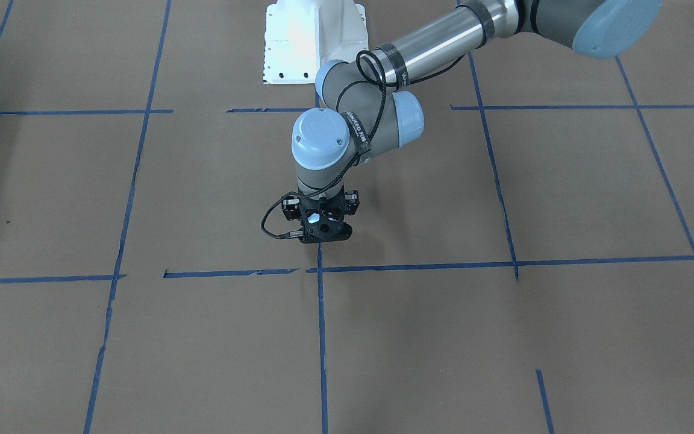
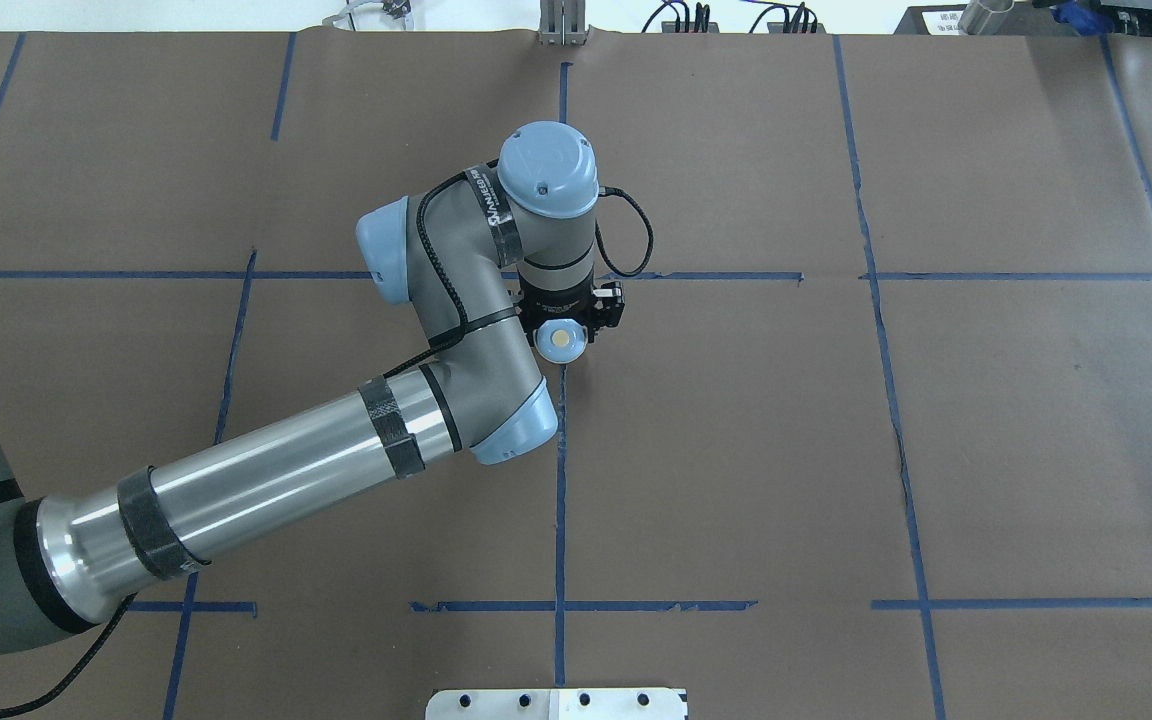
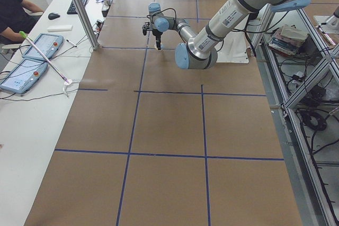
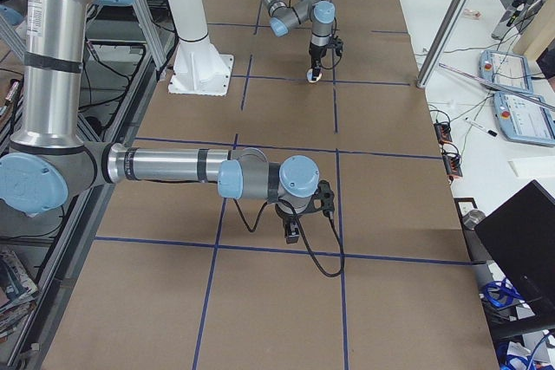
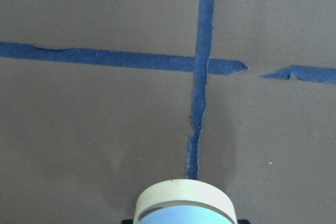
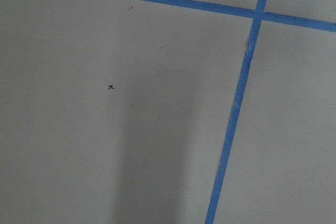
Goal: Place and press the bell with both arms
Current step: 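Lower the bell onto the center and open the left gripper while the right arm approaches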
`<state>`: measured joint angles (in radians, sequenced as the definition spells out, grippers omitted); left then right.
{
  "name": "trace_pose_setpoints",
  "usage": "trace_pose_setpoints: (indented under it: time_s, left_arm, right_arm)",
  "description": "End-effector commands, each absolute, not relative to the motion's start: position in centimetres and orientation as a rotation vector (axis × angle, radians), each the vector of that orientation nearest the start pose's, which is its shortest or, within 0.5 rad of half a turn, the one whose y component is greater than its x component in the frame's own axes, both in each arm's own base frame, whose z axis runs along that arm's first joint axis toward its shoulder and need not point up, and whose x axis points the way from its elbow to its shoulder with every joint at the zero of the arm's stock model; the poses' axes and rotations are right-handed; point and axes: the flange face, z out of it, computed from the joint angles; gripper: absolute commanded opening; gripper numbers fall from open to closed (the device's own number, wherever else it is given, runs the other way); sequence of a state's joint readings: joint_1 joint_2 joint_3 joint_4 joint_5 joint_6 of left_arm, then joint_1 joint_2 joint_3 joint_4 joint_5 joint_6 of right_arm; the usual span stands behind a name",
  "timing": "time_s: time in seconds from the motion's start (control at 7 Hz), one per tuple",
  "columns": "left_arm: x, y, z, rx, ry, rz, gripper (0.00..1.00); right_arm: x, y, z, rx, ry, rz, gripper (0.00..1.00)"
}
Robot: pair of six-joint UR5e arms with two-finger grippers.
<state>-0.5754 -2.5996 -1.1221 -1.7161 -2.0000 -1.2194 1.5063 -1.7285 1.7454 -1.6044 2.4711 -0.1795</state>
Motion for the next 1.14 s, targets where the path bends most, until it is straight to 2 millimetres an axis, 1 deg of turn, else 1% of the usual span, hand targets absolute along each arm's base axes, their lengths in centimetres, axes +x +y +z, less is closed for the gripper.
trace_pose_setpoints:
  time_s: [0.0, 0.14, 0.29, 0.43, 0.57, 0.71, 0.86, 1.0]
  left_arm:
    - [64.0, -53.0, 16.6, -0.036, 0.827, -0.063, 0.98]
    - [63.5, -53.5, 16.1, -0.028, 0.837, -0.072, 0.98]
    - [60.3, -55.3, 14.1, 0.003, 0.883, -0.096, 0.98]
    - [56.3, -56.7, 12.1, 0.033, 0.932, -0.123, 0.98]
    - [51.7, -57.5, 13.5, 0.032, 0.967, -0.158, 0.98]
    - [45.5, -56.6, 17.4, 0.044, 0.996, -0.172, 0.98]
    - [39.1, -56.3, 21.7, 0.031, 1.012, -0.161, 0.98]
    - [34.1, -56.2, 24.3, 0.052, 1.023, -0.115, 0.98]
  right_arm:
    - [2.5, -43.3, 63.2, 0.114, -0.898, -0.258, 1.0]
    - [0.7, -43.7, 62.4, 0.107, -0.917, -0.228, 1.0]
    - [-2.7, -44.5, 60.2, 0.145, -0.941, -0.212, 1.0]
    - [-7.6, -45.1, 57.2, 0.19, -0.988, -0.184, 1.0]
    - [-12.5, -47.8, 52.1, 0.185, -1.034, -0.089, 1.0]
    - [-18.3, -50.3, 46.0, 0.128, -1.093, -0.002, 1.0]
    - [-23.8, -51.3, 41.1, 0.117, -1.103, 0.087, 1.0]
    - [-31.2, -50.7, 36.1, 0.098, -1.112, 0.195, 0.99]
